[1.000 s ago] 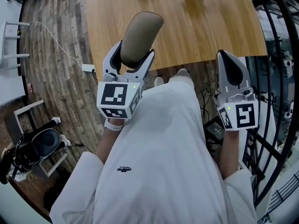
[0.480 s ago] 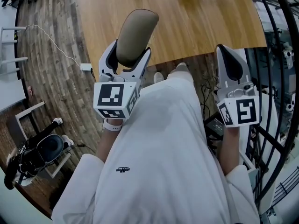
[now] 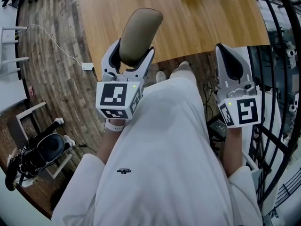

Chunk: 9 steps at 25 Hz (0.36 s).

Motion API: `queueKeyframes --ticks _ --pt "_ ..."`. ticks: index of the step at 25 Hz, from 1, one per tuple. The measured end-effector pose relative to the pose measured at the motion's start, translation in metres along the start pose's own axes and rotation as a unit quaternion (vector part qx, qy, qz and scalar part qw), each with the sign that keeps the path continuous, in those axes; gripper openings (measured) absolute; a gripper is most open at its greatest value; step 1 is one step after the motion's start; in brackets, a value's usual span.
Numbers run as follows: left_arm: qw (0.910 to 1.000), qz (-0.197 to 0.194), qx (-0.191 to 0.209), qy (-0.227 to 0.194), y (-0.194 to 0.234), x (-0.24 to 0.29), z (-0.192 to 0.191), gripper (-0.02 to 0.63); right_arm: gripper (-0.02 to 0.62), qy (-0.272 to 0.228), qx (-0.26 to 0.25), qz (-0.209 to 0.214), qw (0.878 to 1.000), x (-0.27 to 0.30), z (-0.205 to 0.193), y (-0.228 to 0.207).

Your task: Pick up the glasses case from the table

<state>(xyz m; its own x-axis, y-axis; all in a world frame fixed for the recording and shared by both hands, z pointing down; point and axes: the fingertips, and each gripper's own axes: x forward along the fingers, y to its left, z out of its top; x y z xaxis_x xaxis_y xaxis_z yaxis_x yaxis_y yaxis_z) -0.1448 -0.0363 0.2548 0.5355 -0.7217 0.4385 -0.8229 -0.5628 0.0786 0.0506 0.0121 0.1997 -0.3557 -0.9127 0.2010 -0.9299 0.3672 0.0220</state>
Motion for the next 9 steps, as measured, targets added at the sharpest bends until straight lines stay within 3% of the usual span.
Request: queueKeyframes --ticks 9 --pt "1.0 -0.004 -0.001 -0.005 -0.004 -0.024 -0.003 0.368 0.011 0.0 -0.004 -0.005 1.0 -0.018 0.006 0.017"
